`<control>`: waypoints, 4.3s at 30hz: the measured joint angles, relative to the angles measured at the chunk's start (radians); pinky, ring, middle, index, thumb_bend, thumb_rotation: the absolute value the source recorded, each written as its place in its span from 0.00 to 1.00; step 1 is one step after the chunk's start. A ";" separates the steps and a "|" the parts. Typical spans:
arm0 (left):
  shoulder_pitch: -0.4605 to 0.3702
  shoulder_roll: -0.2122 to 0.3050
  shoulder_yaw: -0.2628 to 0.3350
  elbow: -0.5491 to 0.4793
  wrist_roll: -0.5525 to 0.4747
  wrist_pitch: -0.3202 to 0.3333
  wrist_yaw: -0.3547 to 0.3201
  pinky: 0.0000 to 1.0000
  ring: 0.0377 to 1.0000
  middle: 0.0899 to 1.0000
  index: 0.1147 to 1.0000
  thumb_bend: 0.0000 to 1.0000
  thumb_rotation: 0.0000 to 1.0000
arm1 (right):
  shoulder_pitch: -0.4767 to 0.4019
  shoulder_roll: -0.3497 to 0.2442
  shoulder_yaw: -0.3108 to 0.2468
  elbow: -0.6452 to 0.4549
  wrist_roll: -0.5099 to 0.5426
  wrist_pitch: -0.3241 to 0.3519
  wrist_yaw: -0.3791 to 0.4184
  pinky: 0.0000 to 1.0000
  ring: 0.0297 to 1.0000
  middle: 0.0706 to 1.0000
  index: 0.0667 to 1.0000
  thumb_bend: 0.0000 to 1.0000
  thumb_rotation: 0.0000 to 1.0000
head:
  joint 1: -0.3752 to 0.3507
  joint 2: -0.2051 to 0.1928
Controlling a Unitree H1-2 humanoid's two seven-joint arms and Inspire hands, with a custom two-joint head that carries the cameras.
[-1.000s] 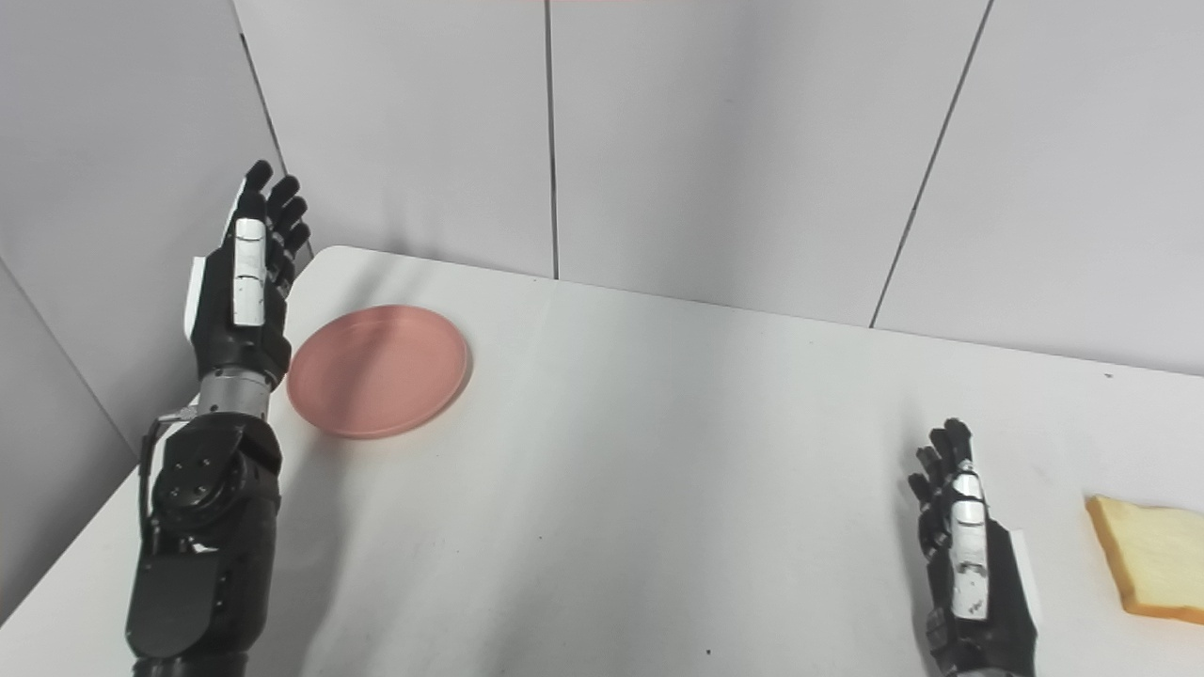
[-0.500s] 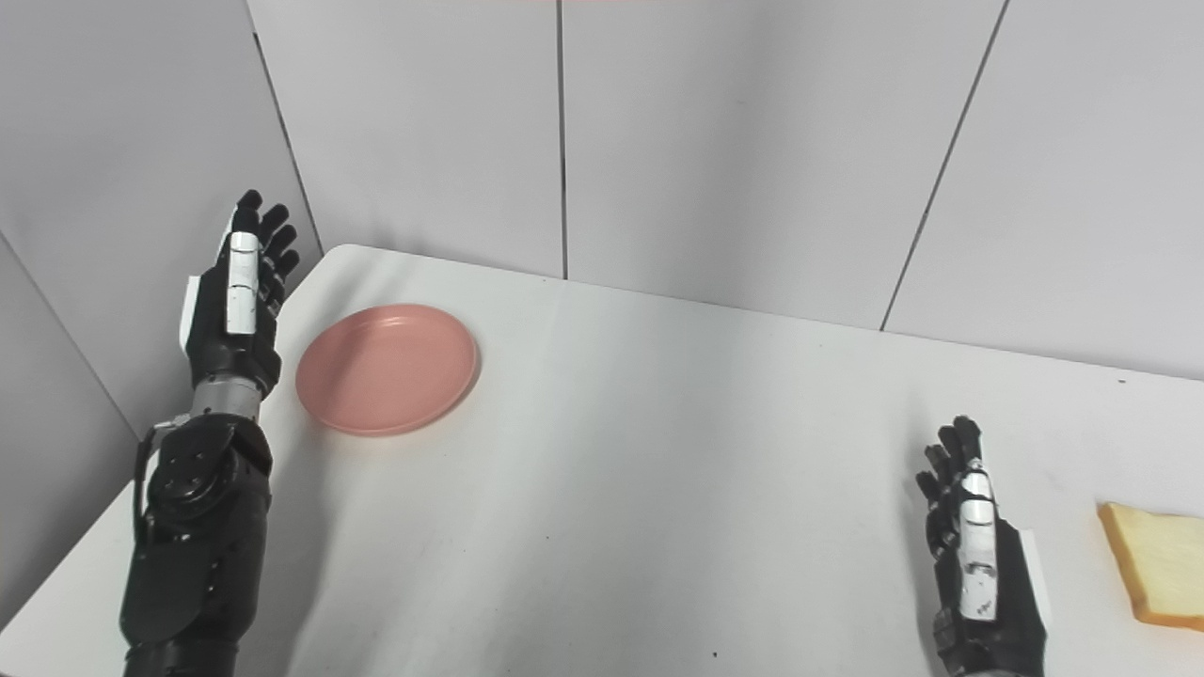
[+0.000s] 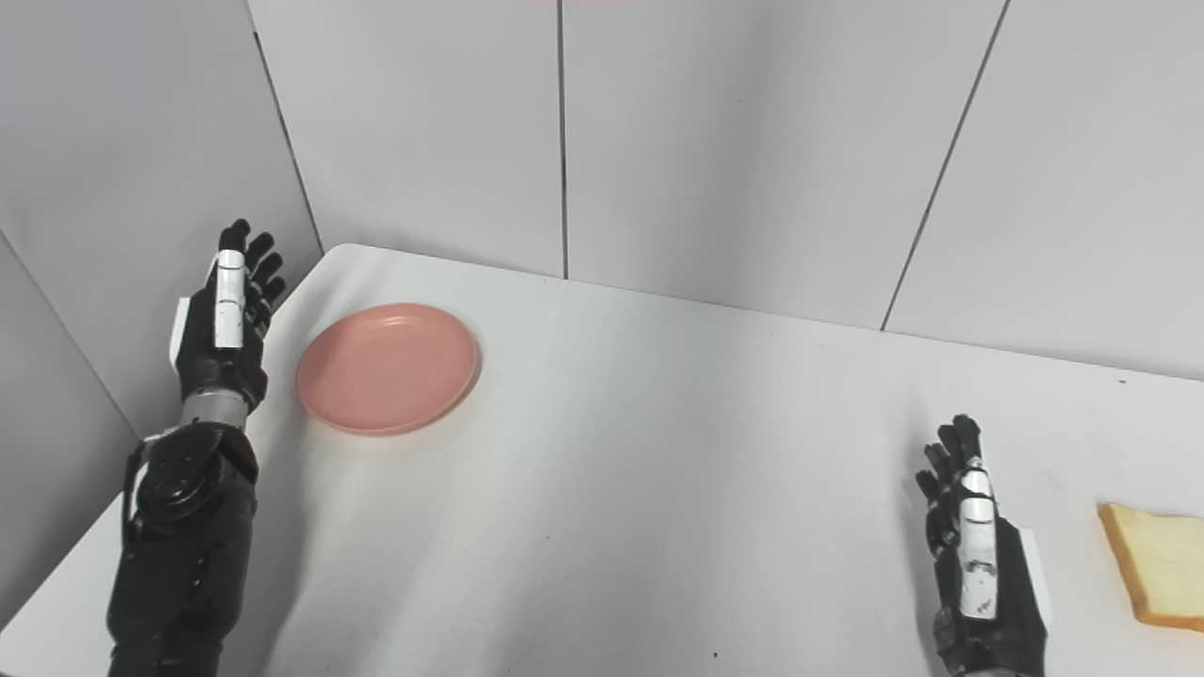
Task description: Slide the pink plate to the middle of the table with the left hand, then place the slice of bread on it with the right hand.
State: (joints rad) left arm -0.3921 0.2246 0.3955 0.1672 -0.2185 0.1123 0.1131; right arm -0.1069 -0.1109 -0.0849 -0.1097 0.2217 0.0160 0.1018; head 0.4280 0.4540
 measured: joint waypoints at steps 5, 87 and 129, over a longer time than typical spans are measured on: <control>-0.006 0.005 0.003 0.039 -0.021 -0.007 -0.001 0.96 0.95 0.94 0.94 0.84 0.88 | 0.000 -0.001 0.000 -0.004 0.005 0.000 0.004 1.00 1.00 1.00 1.00 0.44 1.00 | 0.000 0.000; -0.065 -0.142 -0.304 0.228 -0.086 0.004 -0.229 0.98 0.96 0.95 0.95 0.84 0.87 | 0.000 0.061 0.012 0.025 -0.085 -0.009 -0.048 1.00 1.00 1.00 1.00 0.54 1.00 | -0.279 0.090; 0.054 -0.259 -0.424 0.061 -0.071 0.055 -0.331 0.99 0.98 0.96 0.98 0.78 0.91 | -0.007 0.103 0.033 -0.044 -0.104 0.038 -0.092 1.00 1.00 1.00 1.00 0.56 1.00 | -0.475 0.146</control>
State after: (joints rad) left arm -0.3380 -0.0345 -0.0282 0.2287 -0.2892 0.1670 -0.2180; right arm -0.1144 -0.0079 -0.0519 -0.1542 0.1177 0.0541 0.0097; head -0.0474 0.5998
